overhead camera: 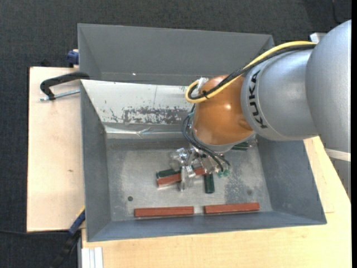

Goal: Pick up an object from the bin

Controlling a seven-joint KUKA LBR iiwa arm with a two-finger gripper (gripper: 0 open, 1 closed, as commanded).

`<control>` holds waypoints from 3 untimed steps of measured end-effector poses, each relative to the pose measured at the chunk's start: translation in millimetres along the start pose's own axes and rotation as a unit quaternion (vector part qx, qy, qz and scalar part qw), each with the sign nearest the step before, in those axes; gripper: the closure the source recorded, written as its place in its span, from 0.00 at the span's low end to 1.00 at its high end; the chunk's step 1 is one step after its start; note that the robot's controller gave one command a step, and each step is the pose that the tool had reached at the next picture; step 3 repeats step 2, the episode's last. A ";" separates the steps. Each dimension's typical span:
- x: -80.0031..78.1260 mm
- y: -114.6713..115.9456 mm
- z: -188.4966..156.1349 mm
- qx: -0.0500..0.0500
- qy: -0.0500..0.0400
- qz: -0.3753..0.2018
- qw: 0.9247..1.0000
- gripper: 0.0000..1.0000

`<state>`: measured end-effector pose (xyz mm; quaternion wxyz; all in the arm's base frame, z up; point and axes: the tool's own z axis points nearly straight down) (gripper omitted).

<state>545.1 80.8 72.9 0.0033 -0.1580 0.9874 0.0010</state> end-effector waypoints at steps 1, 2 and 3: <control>0.0 0.0 -0.1 0.000 0.000 0.000 1.000 1.00; -24.2 0.8 -236.1 0.000 0.001 -0.012 1.000 1.00; -24.2 0.8 -236.1 0.000 0.001 -0.012 1.000 1.00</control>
Offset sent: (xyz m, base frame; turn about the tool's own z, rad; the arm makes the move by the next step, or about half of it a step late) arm 0.0238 0.0077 0.2725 -0.0283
